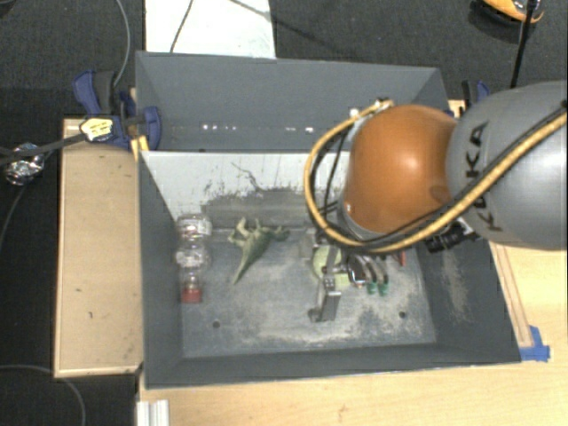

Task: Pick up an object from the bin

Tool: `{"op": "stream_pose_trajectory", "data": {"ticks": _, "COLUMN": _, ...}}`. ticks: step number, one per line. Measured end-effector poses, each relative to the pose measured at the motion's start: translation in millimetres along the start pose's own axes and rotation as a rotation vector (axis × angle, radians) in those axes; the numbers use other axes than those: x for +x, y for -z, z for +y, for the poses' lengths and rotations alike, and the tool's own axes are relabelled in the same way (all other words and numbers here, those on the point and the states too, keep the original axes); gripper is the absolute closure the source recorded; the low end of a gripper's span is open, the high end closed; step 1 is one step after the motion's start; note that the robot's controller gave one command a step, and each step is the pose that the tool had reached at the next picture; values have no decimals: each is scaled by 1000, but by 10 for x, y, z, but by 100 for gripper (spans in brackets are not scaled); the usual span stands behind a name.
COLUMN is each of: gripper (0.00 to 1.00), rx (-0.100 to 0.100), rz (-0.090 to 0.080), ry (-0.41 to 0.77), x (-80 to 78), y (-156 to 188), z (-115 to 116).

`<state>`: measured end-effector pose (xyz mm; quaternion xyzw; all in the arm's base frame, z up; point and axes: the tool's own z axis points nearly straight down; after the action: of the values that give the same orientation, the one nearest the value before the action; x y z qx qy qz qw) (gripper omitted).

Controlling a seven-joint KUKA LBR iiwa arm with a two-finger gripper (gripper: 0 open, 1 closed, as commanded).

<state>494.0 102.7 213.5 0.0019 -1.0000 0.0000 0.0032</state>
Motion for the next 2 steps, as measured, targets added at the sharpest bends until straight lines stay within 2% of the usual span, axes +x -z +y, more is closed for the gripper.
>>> {"op": "stream_pose_trajectory", "data": {"ticks": 1, "gripper": 0, "rx": -1, "rz": -8, "ry": -3, "x": -16, "y": 43, "z": -6}}
{"op": "stream_pose_trajectory", "data": {"ticks": 2, "gripper": 0, "rx": -3, "rz": -12, "ry": -67, "x": -114, "y": -230, "z": -240}}
